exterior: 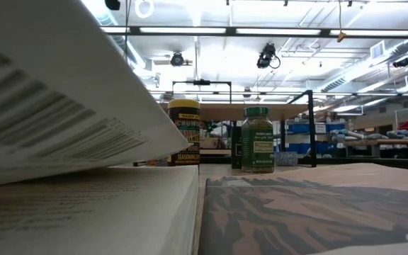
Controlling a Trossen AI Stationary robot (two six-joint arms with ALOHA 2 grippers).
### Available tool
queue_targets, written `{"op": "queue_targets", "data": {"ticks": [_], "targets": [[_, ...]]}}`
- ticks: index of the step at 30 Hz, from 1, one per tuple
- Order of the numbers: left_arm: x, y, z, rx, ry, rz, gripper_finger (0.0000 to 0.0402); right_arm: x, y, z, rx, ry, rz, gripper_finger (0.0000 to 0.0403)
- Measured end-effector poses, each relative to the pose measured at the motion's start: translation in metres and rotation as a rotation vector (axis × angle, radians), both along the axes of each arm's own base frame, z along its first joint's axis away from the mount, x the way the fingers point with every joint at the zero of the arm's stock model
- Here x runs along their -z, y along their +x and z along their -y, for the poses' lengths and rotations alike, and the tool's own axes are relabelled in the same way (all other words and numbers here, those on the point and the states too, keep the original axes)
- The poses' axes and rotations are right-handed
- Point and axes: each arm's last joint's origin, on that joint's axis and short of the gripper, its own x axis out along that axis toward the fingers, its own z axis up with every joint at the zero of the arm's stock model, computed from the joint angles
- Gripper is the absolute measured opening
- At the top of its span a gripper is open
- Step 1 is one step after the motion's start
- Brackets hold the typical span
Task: Shelf spices
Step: Put the black seasoning can on the shelf
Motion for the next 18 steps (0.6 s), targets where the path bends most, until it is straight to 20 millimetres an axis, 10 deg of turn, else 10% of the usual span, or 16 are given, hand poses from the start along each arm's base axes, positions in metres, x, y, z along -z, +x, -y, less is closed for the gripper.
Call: {"op": "queue_targets", "data": {"ticks": [18], "targets": [[-0.003, 0.000, 0.001, 0.018, 0.060, 0.004, 0.0121, 0.004, 0.025, -0.001, 0.023, 0.044, 0.052, 0.0208]]}}
